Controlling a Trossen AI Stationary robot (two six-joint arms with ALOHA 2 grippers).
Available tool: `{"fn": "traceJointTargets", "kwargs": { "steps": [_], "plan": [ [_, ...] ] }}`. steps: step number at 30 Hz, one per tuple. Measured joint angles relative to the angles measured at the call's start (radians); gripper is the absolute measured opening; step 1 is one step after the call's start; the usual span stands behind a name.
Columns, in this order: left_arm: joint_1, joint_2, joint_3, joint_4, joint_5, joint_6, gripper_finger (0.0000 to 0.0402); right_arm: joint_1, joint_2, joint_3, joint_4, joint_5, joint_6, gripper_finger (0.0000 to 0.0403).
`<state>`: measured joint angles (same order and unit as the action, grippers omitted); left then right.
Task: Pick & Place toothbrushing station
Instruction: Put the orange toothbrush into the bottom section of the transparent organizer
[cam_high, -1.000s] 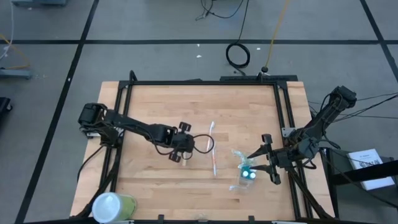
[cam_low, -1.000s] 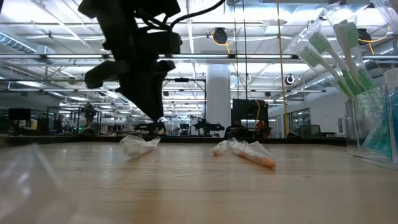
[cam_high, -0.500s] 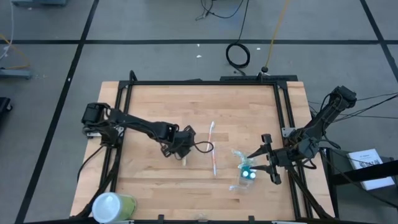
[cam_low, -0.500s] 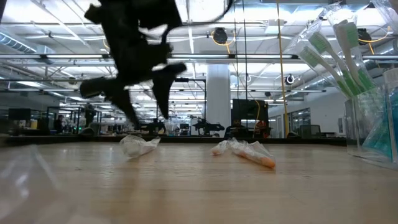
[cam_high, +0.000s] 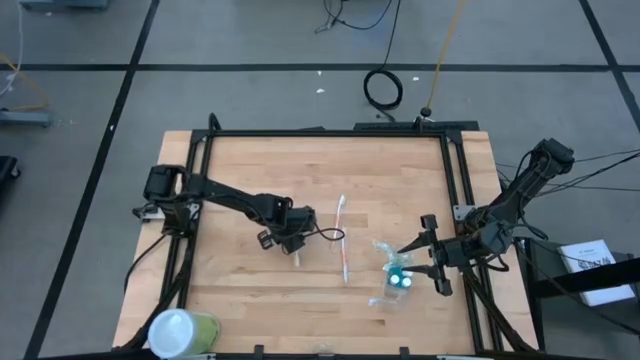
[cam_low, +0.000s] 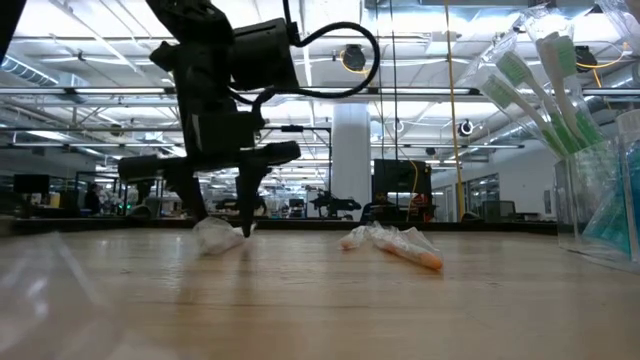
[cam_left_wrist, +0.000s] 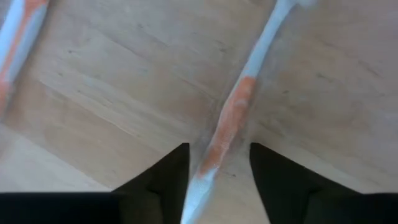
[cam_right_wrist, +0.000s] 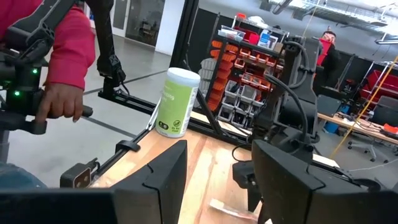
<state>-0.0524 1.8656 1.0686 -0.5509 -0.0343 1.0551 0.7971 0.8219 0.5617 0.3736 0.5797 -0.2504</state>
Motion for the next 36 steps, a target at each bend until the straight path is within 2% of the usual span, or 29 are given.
{"fn": "traceJointTargets", "kwargs": {
  "steps": [5,9,14,17,19,21,23,28,31,36],
  "plan": [
    [0.02,0.001,-0.003,-0.009,0.076,-0.051,0.0093,0.0,0.0,0.0,-0.009,0.0,0.002,0.0171],
    [0.022,0.001,-0.003,0.012,0.095,-0.166,0.0032,0.0,0.0,0.0,-0.009,0.0,0.003,0.0171],
    [0.035,0.0,-0.003,0.056,0.105,-0.424,0.0032,0.0,0.0,0.0,-0.012,0.0,0.003,0.0171],
    [0.044,-0.037,-0.007,0.117,0.109,-0.516,0.0031,-0.004,0.0,0.0,-0.011,0.0,-0.001,0.0171],
    [0.053,-0.086,-0.009,0.159,0.117,-0.56,0.0031,-0.018,0.001,0.0,-0.009,0.001,-0.002,0.0171],
    [0.069,-0.165,-0.006,0.229,0.139,-0.605,0.0012,-0.044,0.001,0.0,0.003,0.006,-0.003,0.0171],
    [0.09,-0.234,-0.003,0.302,0.17,-0.646,0.0,-0.076,0.001,0.0,0.01,0.04,-0.004,0.0171],
    [0.138,-0.365,-0.005,0.521,0.248,-0.702,0.0,-0.18,0.001,0.0,0.011,0.154,0.008,0.0171],
    [0.15,-0.379,-0.002,0.707,0.275,-0.725,0.0001,-0.269,0.018,0.0,0.044,0.132,0.026,0.0173],
    [0.14,-0.324,-0.004,0.927,0.285,-0.727,0.0001,-0.43,0.117,0.0,0.191,-0.035,0.043,0.0197]
  ]
}}
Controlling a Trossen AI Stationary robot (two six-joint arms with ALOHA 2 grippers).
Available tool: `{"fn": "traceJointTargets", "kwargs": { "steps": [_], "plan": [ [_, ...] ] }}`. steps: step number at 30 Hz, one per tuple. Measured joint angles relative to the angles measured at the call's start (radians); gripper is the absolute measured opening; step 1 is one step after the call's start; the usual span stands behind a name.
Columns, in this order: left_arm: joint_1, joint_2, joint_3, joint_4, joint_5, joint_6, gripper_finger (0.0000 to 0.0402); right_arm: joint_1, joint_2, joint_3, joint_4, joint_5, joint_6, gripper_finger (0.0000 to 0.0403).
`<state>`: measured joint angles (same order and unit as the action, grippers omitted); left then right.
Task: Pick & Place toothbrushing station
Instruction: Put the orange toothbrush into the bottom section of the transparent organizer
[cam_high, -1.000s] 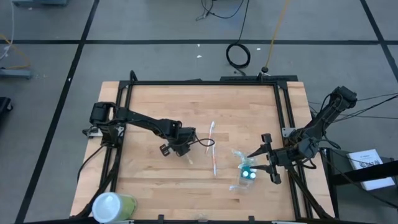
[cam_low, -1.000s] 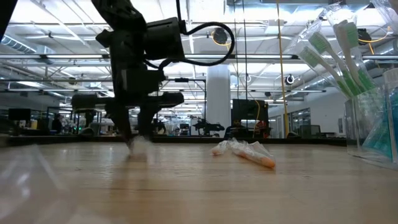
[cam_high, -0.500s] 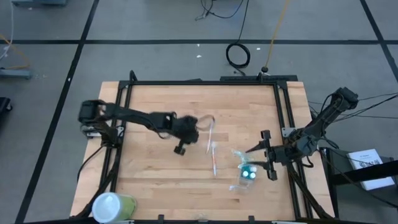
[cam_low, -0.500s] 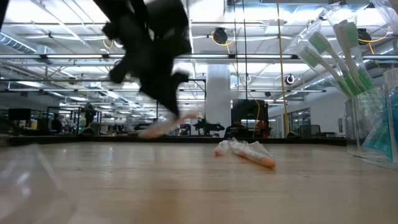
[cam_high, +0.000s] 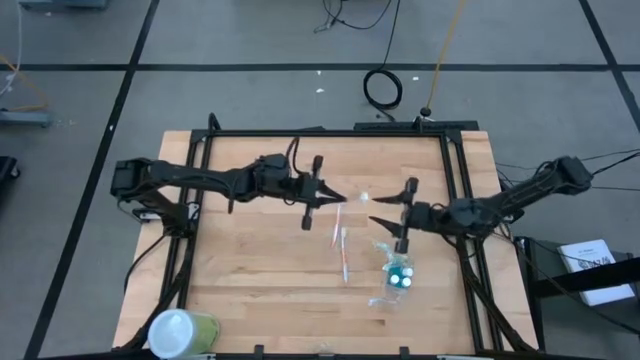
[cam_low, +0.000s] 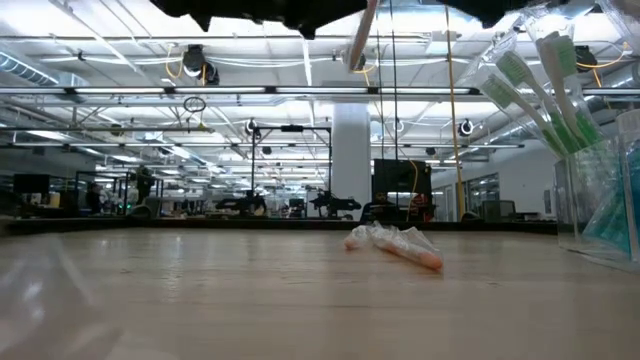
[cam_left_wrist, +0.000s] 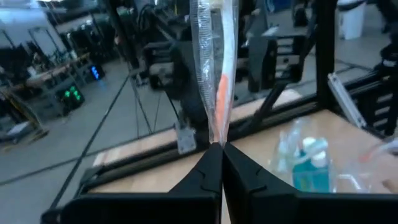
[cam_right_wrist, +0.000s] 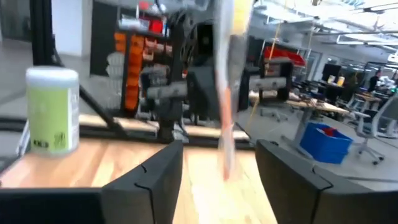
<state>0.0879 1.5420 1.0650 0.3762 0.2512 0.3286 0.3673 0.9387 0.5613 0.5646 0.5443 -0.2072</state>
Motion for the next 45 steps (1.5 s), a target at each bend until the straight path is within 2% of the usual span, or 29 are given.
{"fn": "traceJointTargets", "kwargs": {
  "steps": [5,7,10,13,18,24,30,32,34,37,41,45],
  "plan": [
    [-0.006,0.071,-0.001,0.083,-0.003,-0.001,0.0001,-0.09,0.065,0.0,0.177,-0.074,0.005,0.0223],
    [-0.006,0.09,-0.001,0.113,-0.009,-0.002,0.0002,-0.116,0.08,0.0,0.226,-0.137,0.022,0.0228],
    [-0.006,0.109,0.0,0.128,-0.009,-0.01,0.0001,-0.152,0.108,0.0,0.282,-0.259,0.078,0.0226],
    [-0.005,0.118,0.0,0.134,-0.009,-0.02,0.0003,-0.18,0.145,0.0,0.307,-0.31,0.11,0.0214],
    [-0.004,0.118,0.0,0.144,-0.009,-0.021,0.0004,-0.211,0.205,0.0,0.366,-0.315,0.117,0.0175],
    [-0.004,0.118,0.0,0.145,-0.013,-0.024,0.0004,-0.224,0.228,0.0,0.406,-0.42,0.116,0.0101],
    [-0.005,0.118,0.001,0.147,-0.01,-0.024,0.0003,-0.22,0.215,0.0,0.404,-0.414,0.073,0.0017],
    [-0.006,0.12,0.001,0.147,-0.01,-0.024,0.0008,-0.218,0.215,0.0,0.397,-0.414,0.048,0.001],
    [-0.006,0.12,0.001,0.147,-0.019,-0.03,0.0019,-0.218,0.215,0.0,0.389,-0.412,0.051,0.0013],
    [-0.019,0.117,0.001,0.133,-0.109,-0.114,0.0044,-0.216,0.193,0.0,0.365,-0.408,0.061,0.0012],
    [-0.037,0.111,0.004,0.06,-0.208,-0.138,0.0101,-0.2,0.111,-0.001,0.296,-0.416,0.071,0.0008],
    [-0.064,0.114,0.001,0.015,-0.219,-0.15,0.0161,-0.178,0.005,0.0,0.184,-0.448,0.131,0.001]
  ]
}}
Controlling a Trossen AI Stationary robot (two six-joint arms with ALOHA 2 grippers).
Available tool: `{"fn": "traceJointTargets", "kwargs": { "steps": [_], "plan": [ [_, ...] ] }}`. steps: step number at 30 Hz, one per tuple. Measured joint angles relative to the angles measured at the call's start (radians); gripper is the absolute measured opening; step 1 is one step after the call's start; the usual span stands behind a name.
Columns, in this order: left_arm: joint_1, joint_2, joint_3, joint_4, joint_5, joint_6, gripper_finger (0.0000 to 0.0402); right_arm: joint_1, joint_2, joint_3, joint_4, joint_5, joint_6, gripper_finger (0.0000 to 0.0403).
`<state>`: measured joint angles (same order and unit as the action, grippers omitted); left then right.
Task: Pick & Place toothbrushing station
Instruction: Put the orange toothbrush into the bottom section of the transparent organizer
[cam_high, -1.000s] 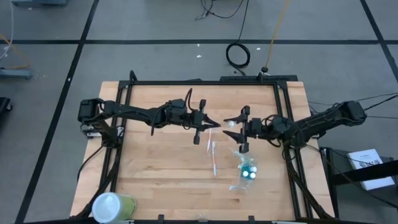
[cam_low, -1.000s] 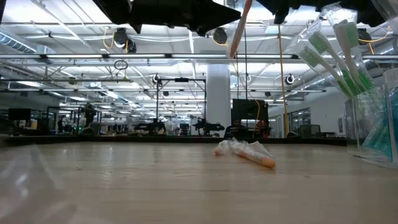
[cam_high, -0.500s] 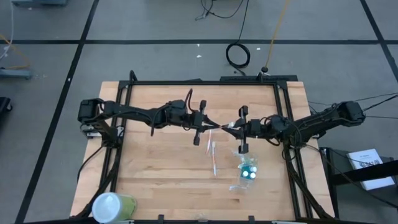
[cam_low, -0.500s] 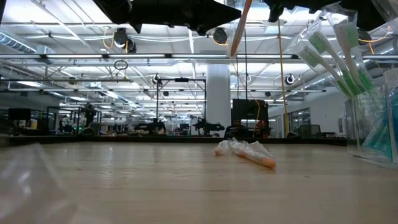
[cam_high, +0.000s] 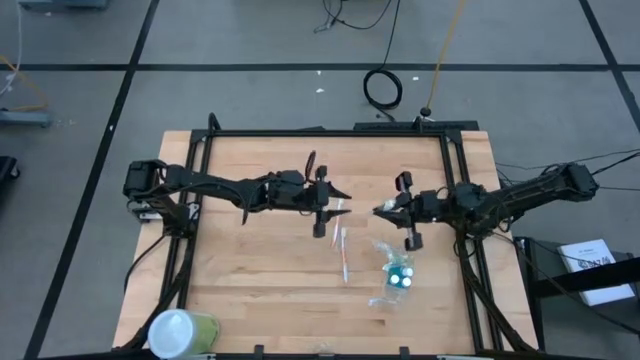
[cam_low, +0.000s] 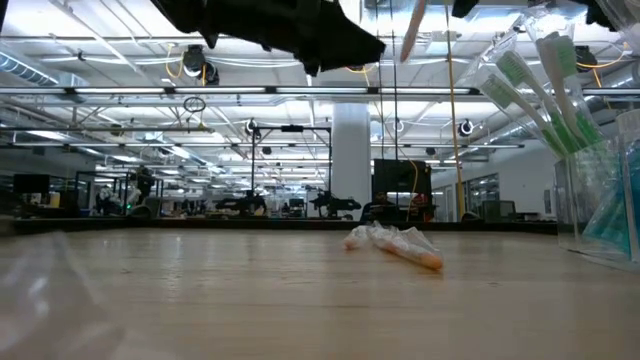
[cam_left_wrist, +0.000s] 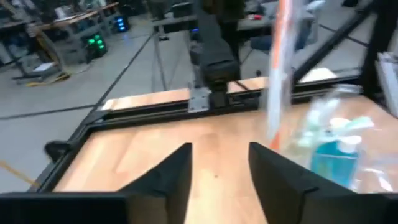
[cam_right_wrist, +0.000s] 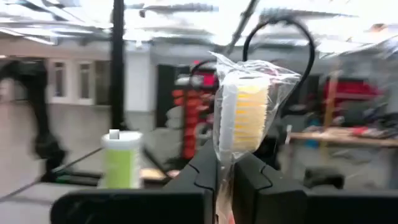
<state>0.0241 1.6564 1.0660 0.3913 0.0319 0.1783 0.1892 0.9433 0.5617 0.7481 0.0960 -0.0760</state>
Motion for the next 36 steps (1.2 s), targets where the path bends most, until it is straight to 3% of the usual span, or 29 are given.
{"fn": "traceJointTargets", "kwargs": {
  "steps": [4,9,11,14,17,22,36],
  "plan": [
    [-0.018,-0.002,0.001,-0.094,0.008,0.022,0.0203,0.04,-0.083,0.0,-0.086,-0.185,0.1,0.001],
    [-0.016,-0.001,0.0,-0.221,-0.036,-0.028,0.0226,0.12,-0.121,0.0,-0.109,-0.571,0.243,0.001],
    [-0.017,-0.001,0.0,-0.255,-0.066,-0.049,0.0227,0.184,-0.114,-0.003,-0.109,-0.62,0.226,0.0009],
    [-0.017,-0.001,0.0,-0.266,-0.091,-0.078,0.0227,0.263,-0.088,-0.021,-0.126,-0.562,0.196,0.0009],
    [-0.017,-0.001,0.0,-0.267,-0.094,-0.107,0.0228,0.32,-0.062,-0.049,-0.153,-0.425,0.191,0.0009],
    [-0.017,0.004,0.0,-0.264,-0.095,-0.135,0.0228,0.362,-0.001,-0.095,-0.132,-0.283,0.252,0.0009],
    [-0.017,0.084,0.001,-0.198,-0.095,-0.162,0.0228,0.378,0.19,-0.128,-0.097,-0.276,0.396,0.0011]
  ]
}}
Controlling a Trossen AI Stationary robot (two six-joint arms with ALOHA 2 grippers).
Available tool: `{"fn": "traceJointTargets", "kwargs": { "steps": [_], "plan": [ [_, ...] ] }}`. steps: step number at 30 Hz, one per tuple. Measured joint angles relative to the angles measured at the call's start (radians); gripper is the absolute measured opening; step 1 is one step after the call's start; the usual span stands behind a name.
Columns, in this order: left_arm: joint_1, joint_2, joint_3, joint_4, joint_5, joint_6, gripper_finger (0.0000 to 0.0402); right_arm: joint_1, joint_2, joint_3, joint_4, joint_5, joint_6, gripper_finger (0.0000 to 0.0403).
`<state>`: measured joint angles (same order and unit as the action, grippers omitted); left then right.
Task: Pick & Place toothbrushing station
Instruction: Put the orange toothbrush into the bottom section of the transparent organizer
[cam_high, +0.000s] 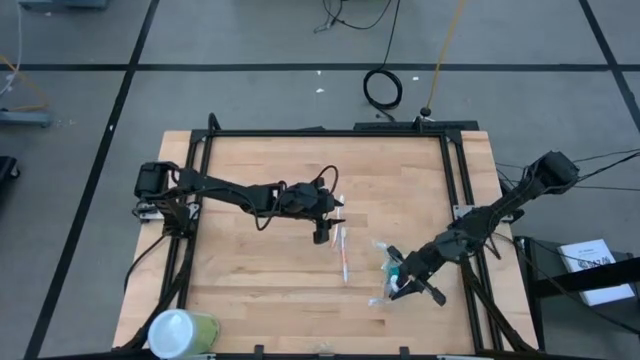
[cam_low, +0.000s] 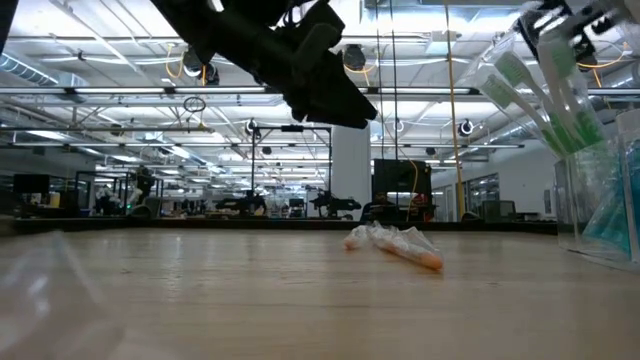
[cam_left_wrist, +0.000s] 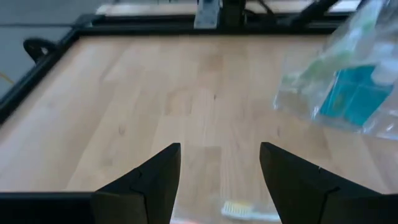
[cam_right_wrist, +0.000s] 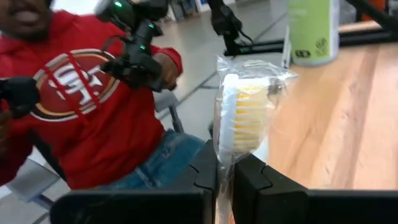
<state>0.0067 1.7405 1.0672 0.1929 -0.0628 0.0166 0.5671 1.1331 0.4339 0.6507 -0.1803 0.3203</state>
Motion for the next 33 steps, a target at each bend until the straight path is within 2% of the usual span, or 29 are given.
{"fn": "traceJointTargets", "kwargs": {
  "steps": [9,22,28,33],
  "plan": [
    [0.004,0.022,-0.002,0.009,0.0,0.004,0.0228,-0.004,0.073,-0.002,0.011,-0.002,0.001,0.0061],
    [0.004,0.02,-0.001,0.013,0.0,0.004,0.0227,-0.003,0.055,-0.002,0.092,-0.006,-0.128,0.0164],
    [0.004,0.02,-0.001,0.012,0.0,0.005,0.0228,-0.003,-0.027,-0.002,0.118,-0.003,-0.143,0.0175],
    [0.004,0.02,-0.001,0.013,0.0,0.005,0.0228,-0.003,-0.048,0.013,0.171,0.019,-0.158,0.0157]
  ]
}}
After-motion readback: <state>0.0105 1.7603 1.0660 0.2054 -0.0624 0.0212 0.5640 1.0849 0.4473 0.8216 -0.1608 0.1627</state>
